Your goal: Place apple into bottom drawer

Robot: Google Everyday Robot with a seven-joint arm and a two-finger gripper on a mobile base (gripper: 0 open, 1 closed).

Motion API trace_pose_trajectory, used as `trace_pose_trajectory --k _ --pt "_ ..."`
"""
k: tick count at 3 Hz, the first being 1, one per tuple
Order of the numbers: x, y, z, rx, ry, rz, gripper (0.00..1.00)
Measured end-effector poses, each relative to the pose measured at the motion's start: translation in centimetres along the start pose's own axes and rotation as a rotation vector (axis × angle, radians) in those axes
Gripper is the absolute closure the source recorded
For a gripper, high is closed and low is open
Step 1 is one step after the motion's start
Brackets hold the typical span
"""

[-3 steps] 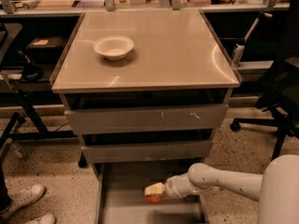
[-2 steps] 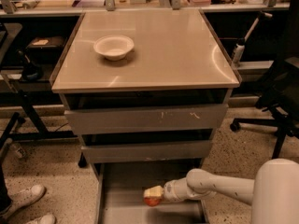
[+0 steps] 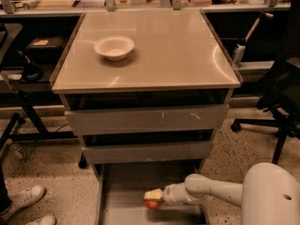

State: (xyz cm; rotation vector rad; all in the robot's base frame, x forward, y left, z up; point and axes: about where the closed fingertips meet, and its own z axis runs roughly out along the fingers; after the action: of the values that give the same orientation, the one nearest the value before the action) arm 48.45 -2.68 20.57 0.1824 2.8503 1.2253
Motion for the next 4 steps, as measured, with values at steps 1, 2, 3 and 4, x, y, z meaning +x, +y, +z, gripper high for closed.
trace_pose_trajectory --k 1,2,3,4 --pt "0.0 -0.1 0.1 -0.001 -0.001 0.002 1.00" --pt "0.4 -0.3 1.2 0.016 0.000 0.014 1.00" --pt "0.7 -1.2 4.0 0.001 -0.015 0.063 1.00" --pt "0.9 -2.2 6.3 0.026 -0.026 0.094 1.00"
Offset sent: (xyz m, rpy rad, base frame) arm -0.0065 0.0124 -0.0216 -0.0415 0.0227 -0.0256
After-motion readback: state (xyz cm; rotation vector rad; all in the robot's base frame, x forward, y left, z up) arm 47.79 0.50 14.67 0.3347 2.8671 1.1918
